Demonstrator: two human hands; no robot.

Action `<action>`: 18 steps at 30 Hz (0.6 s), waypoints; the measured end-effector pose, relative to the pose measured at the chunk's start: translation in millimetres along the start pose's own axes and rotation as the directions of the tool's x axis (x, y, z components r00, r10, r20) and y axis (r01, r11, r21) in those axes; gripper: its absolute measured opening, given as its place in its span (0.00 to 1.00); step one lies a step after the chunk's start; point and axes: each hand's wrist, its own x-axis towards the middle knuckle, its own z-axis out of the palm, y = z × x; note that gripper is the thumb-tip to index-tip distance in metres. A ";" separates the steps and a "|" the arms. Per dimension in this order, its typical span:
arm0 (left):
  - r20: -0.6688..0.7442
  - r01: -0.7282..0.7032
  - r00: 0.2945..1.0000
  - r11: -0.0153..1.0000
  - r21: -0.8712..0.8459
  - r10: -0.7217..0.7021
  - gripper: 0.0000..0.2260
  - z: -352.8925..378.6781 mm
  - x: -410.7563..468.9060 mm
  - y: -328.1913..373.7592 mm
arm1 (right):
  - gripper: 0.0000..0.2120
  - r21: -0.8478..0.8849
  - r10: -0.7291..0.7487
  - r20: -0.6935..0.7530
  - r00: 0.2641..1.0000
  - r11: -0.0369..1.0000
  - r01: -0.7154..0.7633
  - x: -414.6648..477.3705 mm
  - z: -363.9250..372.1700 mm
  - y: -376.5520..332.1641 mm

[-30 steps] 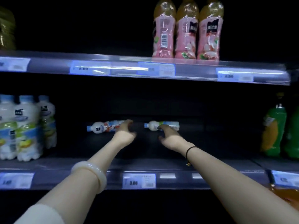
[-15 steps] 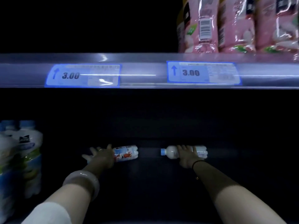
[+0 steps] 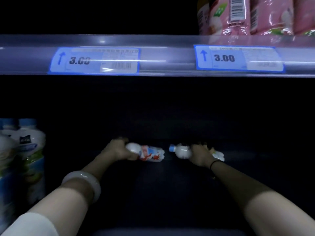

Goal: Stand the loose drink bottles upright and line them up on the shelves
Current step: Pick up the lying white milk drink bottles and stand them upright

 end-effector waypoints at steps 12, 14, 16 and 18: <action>-0.143 -0.143 0.988 0.695 -0.705 0.059 0.09 -12.4 -47.3 102.0 | 0.24 0.986 -0.177 0.059 0.983 0.165 -0.029 -70.8 -33.2 -43.3; -0.150 -0.148 0.987 0.646 -0.749 0.052 0.07 -13.4 -60.6 98.6 | 0.27 0.988 -0.240 0.074 0.968 0.146 -0.039 -80.3 -31.1 -53.1; -0.128 -0.155 0.988 0.622 -0.767 0.088 0.09 -17.2 -73.8 89.4 | 0.26 0.989 -0.283 0.058 0.957 0.148 -0.016 -86.2 -32.4 -60.1; -0.058 -0.148 0.987 0.684 -0.714 0.152 0.21 -19.0 -86.6 74.6 | 0.26 0.989 -0.309 0.027 0.951 0.149 0.020 -91.7 -30.8 -67.2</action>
